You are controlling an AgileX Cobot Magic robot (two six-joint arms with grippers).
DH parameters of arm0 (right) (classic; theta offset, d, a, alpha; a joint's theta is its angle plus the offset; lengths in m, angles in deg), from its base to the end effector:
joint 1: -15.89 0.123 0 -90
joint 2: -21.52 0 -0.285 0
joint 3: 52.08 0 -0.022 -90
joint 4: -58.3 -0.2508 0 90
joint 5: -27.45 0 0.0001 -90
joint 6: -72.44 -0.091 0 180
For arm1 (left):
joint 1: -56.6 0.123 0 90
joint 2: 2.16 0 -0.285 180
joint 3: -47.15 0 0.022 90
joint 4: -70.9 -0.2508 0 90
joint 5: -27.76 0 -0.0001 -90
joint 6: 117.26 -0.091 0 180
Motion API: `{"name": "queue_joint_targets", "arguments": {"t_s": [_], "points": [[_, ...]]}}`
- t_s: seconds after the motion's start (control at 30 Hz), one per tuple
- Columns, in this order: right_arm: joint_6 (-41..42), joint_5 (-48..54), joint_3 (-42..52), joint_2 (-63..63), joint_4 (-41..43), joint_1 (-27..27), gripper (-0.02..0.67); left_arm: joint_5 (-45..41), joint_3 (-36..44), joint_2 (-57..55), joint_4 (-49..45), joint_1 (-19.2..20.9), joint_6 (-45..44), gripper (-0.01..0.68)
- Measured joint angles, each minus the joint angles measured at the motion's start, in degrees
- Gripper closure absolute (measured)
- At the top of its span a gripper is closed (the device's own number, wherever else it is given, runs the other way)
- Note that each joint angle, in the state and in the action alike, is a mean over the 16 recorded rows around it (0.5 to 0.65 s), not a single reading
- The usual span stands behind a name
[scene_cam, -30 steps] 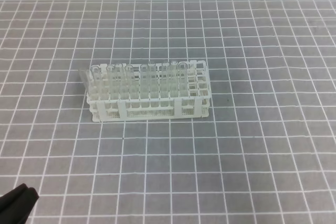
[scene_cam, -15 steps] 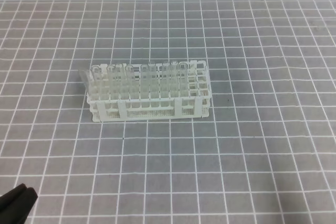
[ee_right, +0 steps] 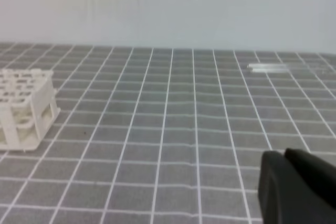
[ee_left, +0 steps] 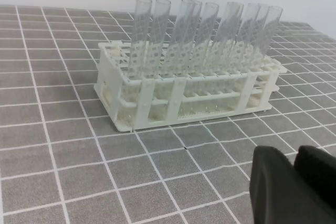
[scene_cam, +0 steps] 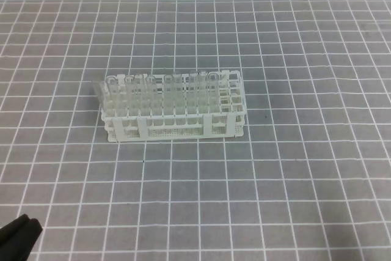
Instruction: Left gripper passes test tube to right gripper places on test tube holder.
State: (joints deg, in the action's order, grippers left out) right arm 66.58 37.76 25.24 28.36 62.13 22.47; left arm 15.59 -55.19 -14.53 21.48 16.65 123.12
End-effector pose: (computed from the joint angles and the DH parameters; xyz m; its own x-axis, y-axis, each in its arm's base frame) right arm 0.0548 0.0052 0.1972 -0.0807 0.0274 -0.9964 -0.0999 0.9944 0.0355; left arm 0.0564 -0.0282 0.1933 -0.2078 -0.0850 -0.9745 0.4803 0.8590 -0.1773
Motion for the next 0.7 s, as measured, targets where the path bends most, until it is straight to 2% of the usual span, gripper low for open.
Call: {"name": "queue_joint_targets", "arguments": {"t_s": [0.13,0.57,0.7], "points": [[1.3,1.1,0.0,0.0,-1.0,0.0,0.650,-0.1,0.0,0.0,0.0,0.0,0.0,0.666],[17.5,6.7,0.0,0.0,-13.2,0.0,0.650,-0.1,0.0,0.0,0.0,0.0,0.0,0.666],[20.2,7.9,0.0,0.0,-17.0,0.0,0.650,-0.1,0.1,0.0,0.0,0.0,0.0,0.666]]}}
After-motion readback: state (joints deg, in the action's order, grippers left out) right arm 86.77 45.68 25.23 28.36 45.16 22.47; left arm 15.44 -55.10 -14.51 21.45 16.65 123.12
